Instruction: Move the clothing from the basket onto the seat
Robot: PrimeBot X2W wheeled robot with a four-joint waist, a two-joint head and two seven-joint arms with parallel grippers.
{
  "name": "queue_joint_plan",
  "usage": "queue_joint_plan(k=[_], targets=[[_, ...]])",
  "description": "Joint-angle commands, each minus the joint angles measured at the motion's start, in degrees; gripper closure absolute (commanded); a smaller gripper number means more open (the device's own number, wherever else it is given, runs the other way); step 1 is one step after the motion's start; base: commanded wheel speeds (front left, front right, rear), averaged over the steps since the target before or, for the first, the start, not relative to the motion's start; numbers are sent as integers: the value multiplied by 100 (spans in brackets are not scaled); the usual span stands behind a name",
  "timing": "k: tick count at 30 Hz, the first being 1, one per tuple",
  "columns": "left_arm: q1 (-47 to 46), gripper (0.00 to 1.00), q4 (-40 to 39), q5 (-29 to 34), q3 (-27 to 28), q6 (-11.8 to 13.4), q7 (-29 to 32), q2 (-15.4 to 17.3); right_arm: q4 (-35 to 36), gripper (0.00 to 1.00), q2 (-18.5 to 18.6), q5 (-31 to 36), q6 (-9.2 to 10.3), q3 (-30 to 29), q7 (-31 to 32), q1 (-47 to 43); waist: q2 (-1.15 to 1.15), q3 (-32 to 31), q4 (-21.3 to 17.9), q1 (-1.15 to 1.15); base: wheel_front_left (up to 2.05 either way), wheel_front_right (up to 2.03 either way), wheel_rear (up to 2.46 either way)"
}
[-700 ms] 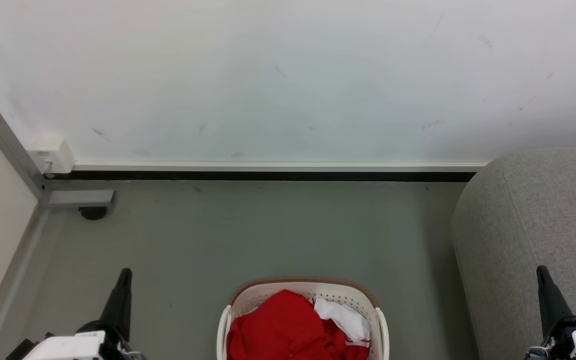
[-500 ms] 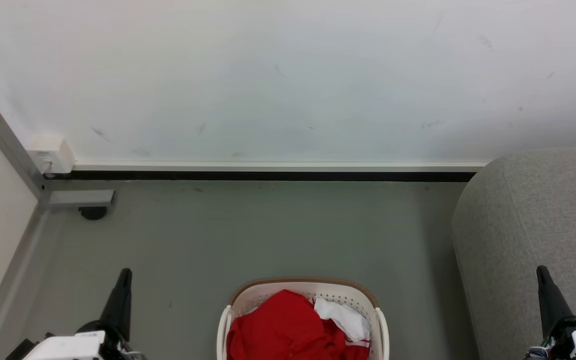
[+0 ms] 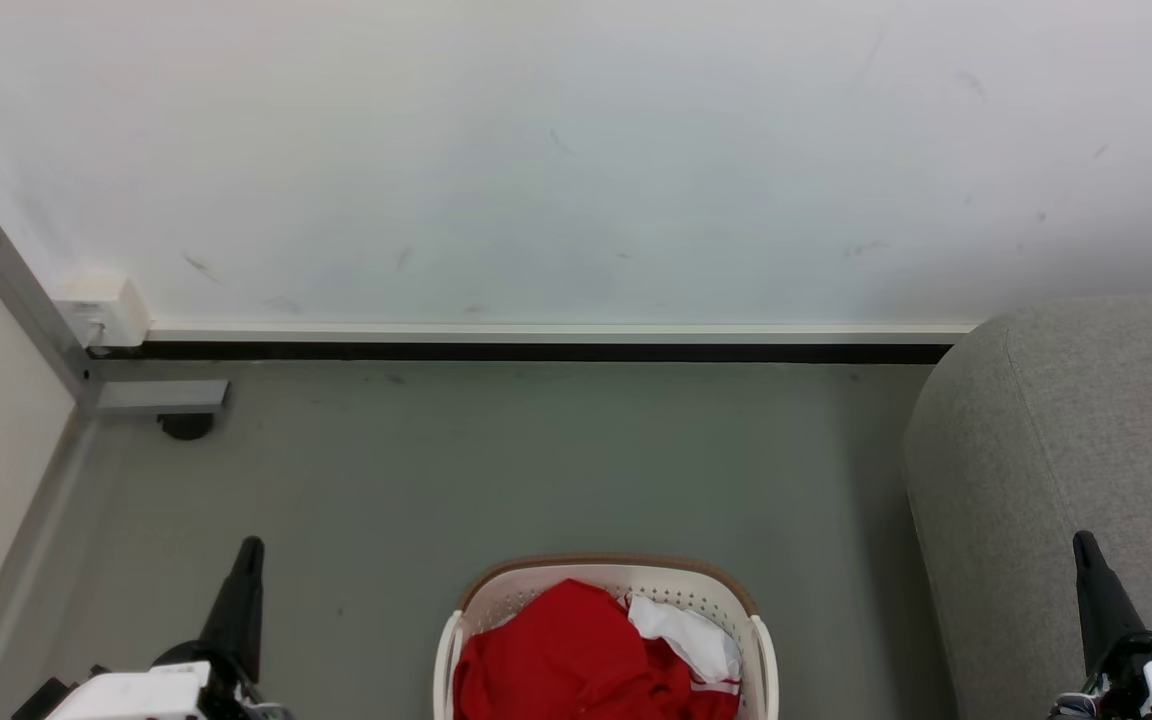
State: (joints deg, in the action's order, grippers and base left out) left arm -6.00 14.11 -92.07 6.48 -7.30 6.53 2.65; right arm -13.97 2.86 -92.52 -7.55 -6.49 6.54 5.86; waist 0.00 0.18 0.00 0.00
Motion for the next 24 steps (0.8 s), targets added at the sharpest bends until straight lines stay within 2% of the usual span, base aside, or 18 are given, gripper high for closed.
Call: queue_joint_plan(k=[1,3,4,15,24], targets=[[-47,100,-16,-67,13,-39,17,47,-16,100,5,23,13,-12,10,71,0,0,0,0,0,0,0],[-47,100,-16,-67,13,-39,17,47,-16,100,5,23,13,-12,10,71,0,0,0,0,0,0,0],[-1,0,1,1,0,0,-1,-1,0,0,0,1,0,1,-1,1,0,0,0,0,0,0,0],[72,0,-40,125,-129,15,-250,-32,-3,0,-31,113,1,241,-250,-61,0,17,-5,0,0,0,0],[17,0,-247,695,-145,10,-490,-22,210,0,-23,611,2,418,-491,8,0,46,-12,0,0,0,0]])
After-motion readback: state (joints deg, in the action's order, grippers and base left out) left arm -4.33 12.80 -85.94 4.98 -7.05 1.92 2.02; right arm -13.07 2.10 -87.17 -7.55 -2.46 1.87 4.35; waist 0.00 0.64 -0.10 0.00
